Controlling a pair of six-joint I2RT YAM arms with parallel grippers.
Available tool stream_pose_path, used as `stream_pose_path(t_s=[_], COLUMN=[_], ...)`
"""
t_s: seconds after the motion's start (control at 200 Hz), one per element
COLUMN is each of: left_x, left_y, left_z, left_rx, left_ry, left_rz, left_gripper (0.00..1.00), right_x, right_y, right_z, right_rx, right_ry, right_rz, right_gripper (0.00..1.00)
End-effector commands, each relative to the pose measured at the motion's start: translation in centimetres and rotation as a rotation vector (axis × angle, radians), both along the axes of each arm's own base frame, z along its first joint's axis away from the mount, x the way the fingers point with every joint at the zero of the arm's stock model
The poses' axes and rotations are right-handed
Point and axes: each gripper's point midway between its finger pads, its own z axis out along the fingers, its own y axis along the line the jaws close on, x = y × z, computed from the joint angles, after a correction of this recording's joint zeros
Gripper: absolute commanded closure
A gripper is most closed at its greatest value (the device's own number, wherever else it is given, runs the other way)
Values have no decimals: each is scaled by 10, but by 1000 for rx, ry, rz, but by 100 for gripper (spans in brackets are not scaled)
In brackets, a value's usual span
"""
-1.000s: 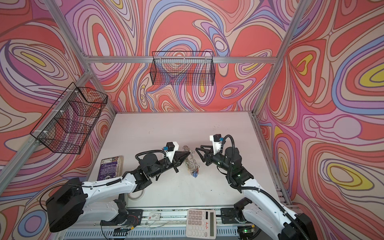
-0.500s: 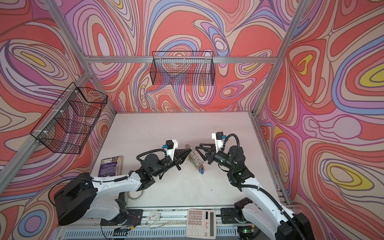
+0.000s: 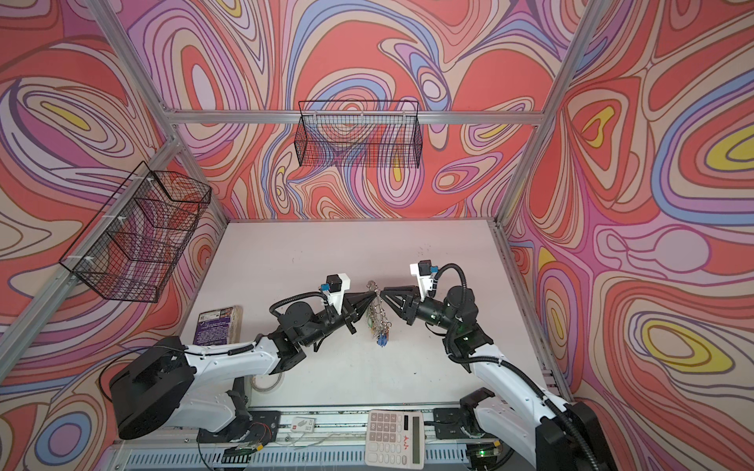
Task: Attach keys to a key ring
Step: Insert the key into the keyring.
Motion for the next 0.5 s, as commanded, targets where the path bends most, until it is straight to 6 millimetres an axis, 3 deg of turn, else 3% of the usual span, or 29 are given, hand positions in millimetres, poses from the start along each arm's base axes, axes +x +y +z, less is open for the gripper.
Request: stream_pose_path(t_s=[0.0, 0.306, 0.496], left_x=[-4, -3, -6], left_y=[4, 5, 8], left_z=[33, 30, 36], left_rx=[-116, -104, -113], left_ry=[-63, -65, -79], left_rz=[-1, 6, 5], left_gripper=[100, 100, 100], right_x=[-4, -3, -2], right_y=[0, -3, -4], right_z=[-5, -5, -10], right_rx=[9, 22, 18], right_ry=[1, 2, 14], right_rz=[18, -5, -17], right_gripper=[79, 100, 100])
